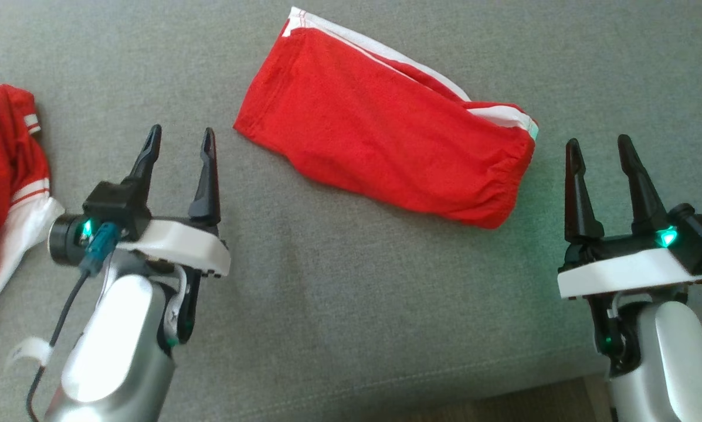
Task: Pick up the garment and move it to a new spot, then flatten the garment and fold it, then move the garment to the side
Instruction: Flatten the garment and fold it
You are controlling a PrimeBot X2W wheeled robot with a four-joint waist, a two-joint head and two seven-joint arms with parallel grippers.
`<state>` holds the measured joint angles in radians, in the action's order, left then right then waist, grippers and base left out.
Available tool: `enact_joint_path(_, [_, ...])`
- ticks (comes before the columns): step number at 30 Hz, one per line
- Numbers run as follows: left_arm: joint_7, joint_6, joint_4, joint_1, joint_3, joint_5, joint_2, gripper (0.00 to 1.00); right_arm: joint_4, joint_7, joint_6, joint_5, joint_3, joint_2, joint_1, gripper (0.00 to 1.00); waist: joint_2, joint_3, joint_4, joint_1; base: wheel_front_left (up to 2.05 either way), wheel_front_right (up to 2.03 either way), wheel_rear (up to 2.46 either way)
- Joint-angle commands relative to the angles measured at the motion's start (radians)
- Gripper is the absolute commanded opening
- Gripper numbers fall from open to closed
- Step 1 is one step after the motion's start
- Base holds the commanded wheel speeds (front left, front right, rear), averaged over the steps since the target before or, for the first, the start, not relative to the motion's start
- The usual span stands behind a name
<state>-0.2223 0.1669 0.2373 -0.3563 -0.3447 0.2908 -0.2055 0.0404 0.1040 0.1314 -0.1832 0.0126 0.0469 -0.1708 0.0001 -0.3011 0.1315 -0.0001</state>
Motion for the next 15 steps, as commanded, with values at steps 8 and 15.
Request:
enact_joint_path(8, [0.091, -0.105, 0.071, -0.208, -0.032, 0.024, -0.003, 1.0, -0.043, -0.006, -0.001, -0.007, 0.034, 0.003, -0.045, 1.0, -0.0001, -0.06, 0.01, 0.0001, 0.0, 0.0, 0.0])
enact_joint_path(15, [0.196, -0.189, 0.323, -0.362, -0.058, 0.059, 0.01, 1.0, -0.022, 0.003, -0.001, -0.027, 0.07, 0.003, -0.076, 1.0, -0.0001, -0.106, 0.048, 0.0001, 0.0, 0.0, 0.0])
